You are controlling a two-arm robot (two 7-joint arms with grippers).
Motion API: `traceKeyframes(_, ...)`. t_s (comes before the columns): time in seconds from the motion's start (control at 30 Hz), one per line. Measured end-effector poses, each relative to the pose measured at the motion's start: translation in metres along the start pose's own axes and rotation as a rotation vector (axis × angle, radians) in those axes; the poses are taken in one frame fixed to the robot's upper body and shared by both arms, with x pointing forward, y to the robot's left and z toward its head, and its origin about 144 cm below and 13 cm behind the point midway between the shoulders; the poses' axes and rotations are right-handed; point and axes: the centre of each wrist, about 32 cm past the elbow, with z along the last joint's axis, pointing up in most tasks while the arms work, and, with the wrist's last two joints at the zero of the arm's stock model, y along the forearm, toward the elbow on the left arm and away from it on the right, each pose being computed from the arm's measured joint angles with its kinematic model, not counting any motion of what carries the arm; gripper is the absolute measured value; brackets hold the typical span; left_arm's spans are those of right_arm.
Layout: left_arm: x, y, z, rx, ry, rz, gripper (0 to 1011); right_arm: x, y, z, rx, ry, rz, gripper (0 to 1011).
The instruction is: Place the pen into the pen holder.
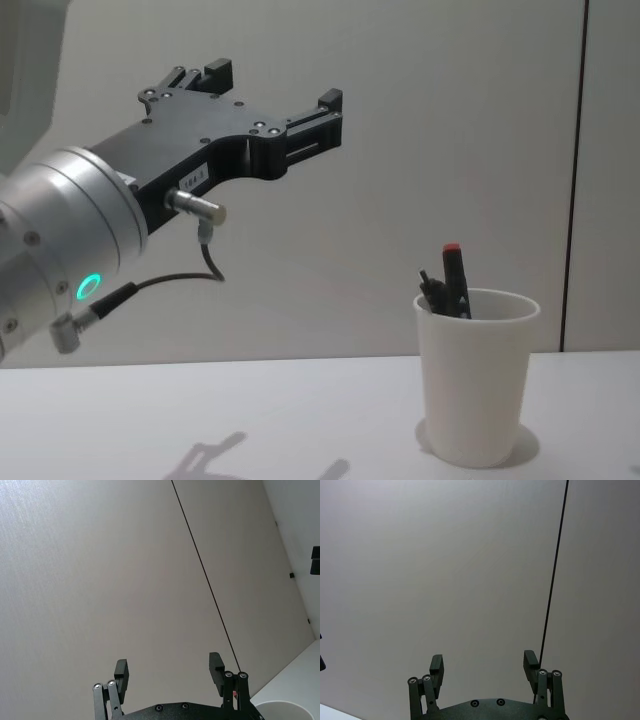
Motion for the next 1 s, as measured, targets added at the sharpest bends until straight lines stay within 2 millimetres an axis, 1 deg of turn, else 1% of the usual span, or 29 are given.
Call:
traceKeyframes(0.37,0.0,0.0,0.0,0.003,0.0,-0.001,1000,0.0,-0.001,0.001,0.001,0.003,-0.003,1001)
traceKeyframes(0.53,0.0,-0.001,-0.002,0.031,0.005,0.0,1001,-0.003,-0.001,-0.003,-0.024,0.013,-0.009,1001)
traceKeyframes(0.73,0.001,-0.004,-0.006,0.108,0.019,0.004,1001,-0.012,-0.001,-0.016,-0.097,0.038,-0.023,1001)
traceKeyframes(1.0,0.004,-0.008,-0.013,0.226,0.033,0.008,1001,-0.032,-0.002,-0.036,-0.224,0.085,-0.041,1001)
